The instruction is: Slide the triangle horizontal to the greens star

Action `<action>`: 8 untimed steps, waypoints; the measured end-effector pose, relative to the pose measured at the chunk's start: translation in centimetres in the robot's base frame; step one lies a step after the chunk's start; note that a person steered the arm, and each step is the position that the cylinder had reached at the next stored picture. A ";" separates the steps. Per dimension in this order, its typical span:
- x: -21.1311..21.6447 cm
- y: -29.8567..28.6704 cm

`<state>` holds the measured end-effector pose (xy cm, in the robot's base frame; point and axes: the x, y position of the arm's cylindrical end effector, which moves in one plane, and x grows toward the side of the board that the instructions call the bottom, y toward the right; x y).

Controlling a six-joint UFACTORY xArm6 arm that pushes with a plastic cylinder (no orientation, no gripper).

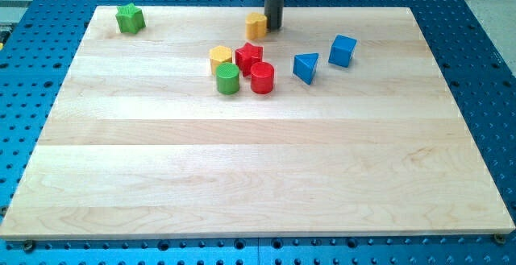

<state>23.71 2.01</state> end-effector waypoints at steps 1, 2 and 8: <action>1.1 8.7; 1.8 19.0; 11.0 2.5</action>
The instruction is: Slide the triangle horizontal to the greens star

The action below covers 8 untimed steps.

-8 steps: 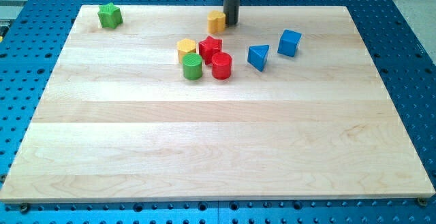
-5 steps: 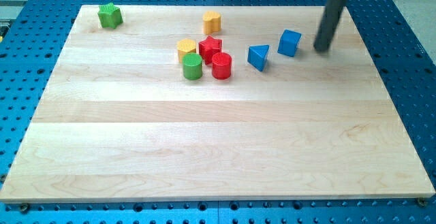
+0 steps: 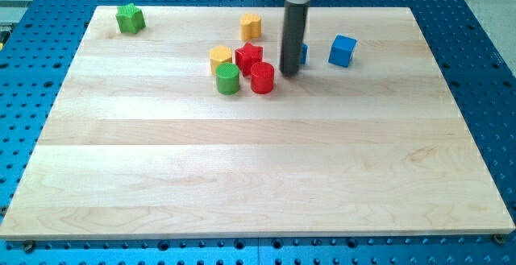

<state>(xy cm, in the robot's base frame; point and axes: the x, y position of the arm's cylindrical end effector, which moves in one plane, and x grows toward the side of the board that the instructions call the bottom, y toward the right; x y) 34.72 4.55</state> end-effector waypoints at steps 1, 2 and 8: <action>-5.2 1.3; -7.1 5.5; -13.2 10.5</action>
